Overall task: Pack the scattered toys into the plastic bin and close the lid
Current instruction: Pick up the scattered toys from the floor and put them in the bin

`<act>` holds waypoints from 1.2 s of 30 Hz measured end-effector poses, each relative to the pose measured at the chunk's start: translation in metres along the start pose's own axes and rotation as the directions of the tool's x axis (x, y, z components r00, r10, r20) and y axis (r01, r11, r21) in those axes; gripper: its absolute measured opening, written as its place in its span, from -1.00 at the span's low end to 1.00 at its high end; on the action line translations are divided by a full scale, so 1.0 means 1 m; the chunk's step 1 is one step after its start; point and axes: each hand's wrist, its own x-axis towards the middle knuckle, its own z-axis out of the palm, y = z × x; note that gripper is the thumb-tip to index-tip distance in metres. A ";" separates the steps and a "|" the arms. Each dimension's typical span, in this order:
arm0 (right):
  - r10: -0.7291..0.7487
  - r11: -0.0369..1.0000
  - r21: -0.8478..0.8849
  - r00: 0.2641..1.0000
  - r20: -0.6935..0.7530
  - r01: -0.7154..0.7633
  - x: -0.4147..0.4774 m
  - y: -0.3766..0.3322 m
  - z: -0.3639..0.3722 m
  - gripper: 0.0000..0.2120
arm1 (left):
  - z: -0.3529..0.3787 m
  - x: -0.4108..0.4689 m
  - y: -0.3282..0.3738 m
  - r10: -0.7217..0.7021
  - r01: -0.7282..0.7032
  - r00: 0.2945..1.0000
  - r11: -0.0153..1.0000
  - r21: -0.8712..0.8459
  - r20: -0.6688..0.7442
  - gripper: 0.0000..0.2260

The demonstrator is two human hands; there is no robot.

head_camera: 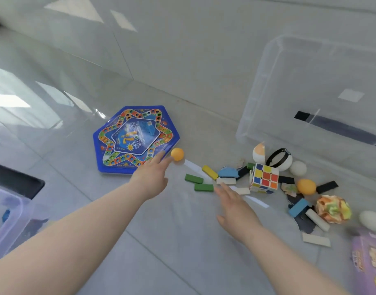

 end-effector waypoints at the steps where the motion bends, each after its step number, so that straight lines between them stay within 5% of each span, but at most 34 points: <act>1: 0.002 1.000 -0.017 1.000 0.006 -0.001 0.003 0.001 0.002 -0.35 | 0.004 0.014 -0.002 -0.011 0.010 0.999 0.999 -0.034 -0.035 -0.43; 7: -0.034 0.985 -0.168 0.999 0.002 0.034 0.038 -0.016 0.001 -0.34 | 0.019 0.075 -0.015 0.073 -0.074 0.996 0.997 -0.011 -0.060 -0.41; 17: -0.036 0.932 -0.359 0.999 0.031 0.045 0.089 -0.024 0.019 -0.48 | 0.049 0.084 -0.030 0.255 -0.236 0.964 0.951 0.201 -0.075 -0.67; 21: -0.166 0.910 -0.412 0.949 -0.269 0.042 0.095 -0.029 0.036 -0.67 | 0.050 0.076 -0.031 0.237 -0.235 0.971 0.969 0.070 -0.025 -0.69; 26: -0.145 0.905 -0.425 0.938 -0.314 -0.002 0.087 -0.042 0.045 -0.72 | 0.044 0.065 -0.036 0.170 -0.168 0.986 0.969 -0.183 -0.005 -0.76; 29: -0.115 0.901 -0.434 0.950 -0.289 -0.023 0.080 -0.047 0.045 -0.59 | 0.042 0.059 -0.042 0.136 -0.131 0.991 0.971 -0.201 0.011 -0.77; 36: -0.194 0.862 -0.507 0.931 -0.310 0.011 0.070 -0.050 0.043 -0.66 | 0.036 0.048 -0.045 0.108 -0.111 0.994 0.972 -0.208 -0.023 -0.79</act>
